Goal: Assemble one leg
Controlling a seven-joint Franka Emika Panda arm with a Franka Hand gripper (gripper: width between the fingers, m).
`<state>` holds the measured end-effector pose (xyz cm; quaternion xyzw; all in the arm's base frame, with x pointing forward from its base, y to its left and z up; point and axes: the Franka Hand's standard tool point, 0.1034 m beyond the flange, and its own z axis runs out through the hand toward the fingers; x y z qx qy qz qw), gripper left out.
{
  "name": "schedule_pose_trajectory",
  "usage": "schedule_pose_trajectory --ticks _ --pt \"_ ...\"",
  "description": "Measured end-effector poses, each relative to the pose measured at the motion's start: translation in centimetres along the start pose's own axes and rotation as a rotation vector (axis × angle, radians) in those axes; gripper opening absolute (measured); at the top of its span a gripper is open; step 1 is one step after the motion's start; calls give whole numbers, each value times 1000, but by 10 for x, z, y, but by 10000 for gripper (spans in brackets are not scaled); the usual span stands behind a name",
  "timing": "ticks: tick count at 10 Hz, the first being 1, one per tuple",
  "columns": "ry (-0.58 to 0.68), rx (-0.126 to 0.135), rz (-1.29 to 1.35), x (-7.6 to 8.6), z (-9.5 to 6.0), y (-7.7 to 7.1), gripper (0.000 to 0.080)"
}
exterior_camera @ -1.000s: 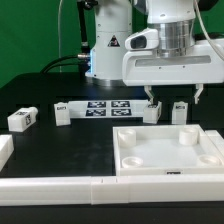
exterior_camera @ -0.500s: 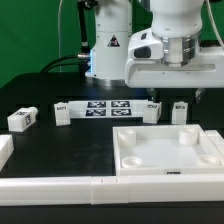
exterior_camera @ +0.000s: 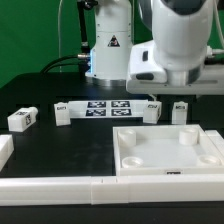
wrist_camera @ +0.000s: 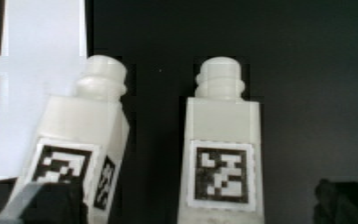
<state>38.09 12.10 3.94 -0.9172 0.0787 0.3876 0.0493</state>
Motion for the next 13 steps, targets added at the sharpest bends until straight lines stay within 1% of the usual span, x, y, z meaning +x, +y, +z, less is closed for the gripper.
schedule_pose_trajectory --ticks 1,2,3,7,10,13 --pt "-99 7 5 -2 7 -3 649" --pt "-136 5 0 3 12 -6 649" --pt "-123 4 -5 5 14 -10 649" --pt "-127 -12 -7 4 23 -16 649" --pt "-120 -11 0 6 34 -11 649" --pt "-123 -12 0 7 36 -10 649"
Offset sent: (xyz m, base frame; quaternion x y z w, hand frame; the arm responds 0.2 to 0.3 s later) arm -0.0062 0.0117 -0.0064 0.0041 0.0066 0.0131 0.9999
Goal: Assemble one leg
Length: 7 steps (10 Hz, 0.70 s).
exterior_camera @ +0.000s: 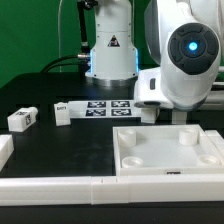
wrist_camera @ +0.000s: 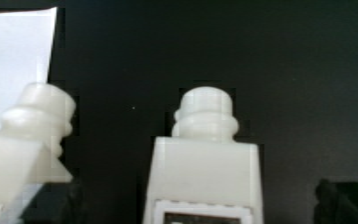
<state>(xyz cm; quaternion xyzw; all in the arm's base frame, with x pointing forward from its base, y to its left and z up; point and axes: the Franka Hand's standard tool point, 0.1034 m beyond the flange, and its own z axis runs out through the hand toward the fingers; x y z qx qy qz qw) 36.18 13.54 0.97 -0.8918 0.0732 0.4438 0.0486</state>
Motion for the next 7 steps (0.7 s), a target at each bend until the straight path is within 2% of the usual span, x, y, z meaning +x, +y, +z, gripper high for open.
schedule_pose_trajectory --ticks 1,3,4,7 --pt "0 -1 0 0 0 -1 649" --pt "0 -1 0 0 0 -1 386" --pt "0 -1 0 0 0 -1 287" --pt "0 -1 0 0 0 -1 288"
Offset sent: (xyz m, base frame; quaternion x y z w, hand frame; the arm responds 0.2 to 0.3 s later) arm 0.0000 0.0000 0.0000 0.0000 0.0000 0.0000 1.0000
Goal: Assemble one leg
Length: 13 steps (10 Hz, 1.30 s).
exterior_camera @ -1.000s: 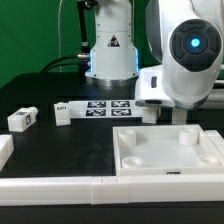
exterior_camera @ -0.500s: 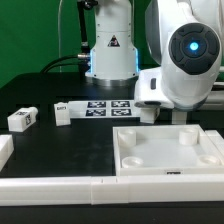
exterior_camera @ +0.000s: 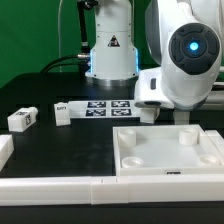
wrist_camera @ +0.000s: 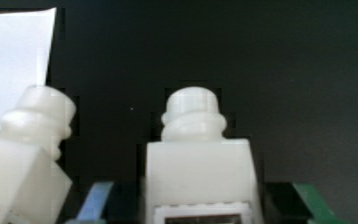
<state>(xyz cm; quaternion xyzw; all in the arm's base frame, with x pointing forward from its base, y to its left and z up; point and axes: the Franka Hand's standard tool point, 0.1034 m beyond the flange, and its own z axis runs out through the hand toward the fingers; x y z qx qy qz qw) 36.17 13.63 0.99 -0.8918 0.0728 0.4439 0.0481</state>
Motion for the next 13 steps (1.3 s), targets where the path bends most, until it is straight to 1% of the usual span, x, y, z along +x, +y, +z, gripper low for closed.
schedule_pose_trajectory --ticks 3,4,6,7,9,10,11,12,13 --pt "0 0 0 0 0 0 288" --pt "-12 -5 -1 -5 -3 1 288" --pt "-28 -12 -8 -32 -32 2 289" --pt "-27 -12 -14 -41 -45 1 289" --pt "-11 -11 -22 -52 -67 -1 290" --pt "37 -5 -23 -45 -64 -2 290" --pt "43 -5 -22 -45 -63 -2 290" --pt "143 8 -26 -36 -69 -6 290" --pt "267 16 -31 -35 -72 -7 290"
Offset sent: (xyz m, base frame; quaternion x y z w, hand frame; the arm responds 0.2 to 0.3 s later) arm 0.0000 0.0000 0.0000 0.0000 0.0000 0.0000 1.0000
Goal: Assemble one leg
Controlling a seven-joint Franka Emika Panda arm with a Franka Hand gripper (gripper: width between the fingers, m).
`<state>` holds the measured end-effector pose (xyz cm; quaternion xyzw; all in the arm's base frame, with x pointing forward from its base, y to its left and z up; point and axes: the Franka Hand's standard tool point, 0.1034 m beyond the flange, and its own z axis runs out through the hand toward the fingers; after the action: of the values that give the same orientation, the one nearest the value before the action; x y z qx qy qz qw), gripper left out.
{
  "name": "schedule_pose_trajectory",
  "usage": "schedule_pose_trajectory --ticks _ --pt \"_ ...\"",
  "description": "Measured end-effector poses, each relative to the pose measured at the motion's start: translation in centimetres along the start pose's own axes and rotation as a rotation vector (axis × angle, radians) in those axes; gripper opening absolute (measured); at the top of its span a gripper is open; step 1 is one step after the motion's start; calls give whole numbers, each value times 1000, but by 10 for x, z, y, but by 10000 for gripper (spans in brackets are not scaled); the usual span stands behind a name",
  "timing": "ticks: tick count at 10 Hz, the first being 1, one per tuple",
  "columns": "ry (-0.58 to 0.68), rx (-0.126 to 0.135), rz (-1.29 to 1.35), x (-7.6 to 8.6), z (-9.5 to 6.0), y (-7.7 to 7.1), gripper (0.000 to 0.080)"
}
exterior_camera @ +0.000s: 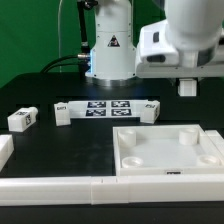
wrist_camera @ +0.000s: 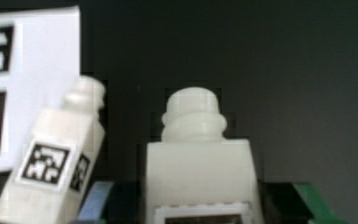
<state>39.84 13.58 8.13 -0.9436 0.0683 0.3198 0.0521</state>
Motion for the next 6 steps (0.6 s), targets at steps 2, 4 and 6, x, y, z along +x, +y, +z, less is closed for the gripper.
schedule_pose_trajectory --ticks 2,4,6 --pt "158 3 -13 -2 -2 1 290" --pt "308 -4 -38 7 -29 7 290" --pt "479 7 -67 20 -55 8 290"
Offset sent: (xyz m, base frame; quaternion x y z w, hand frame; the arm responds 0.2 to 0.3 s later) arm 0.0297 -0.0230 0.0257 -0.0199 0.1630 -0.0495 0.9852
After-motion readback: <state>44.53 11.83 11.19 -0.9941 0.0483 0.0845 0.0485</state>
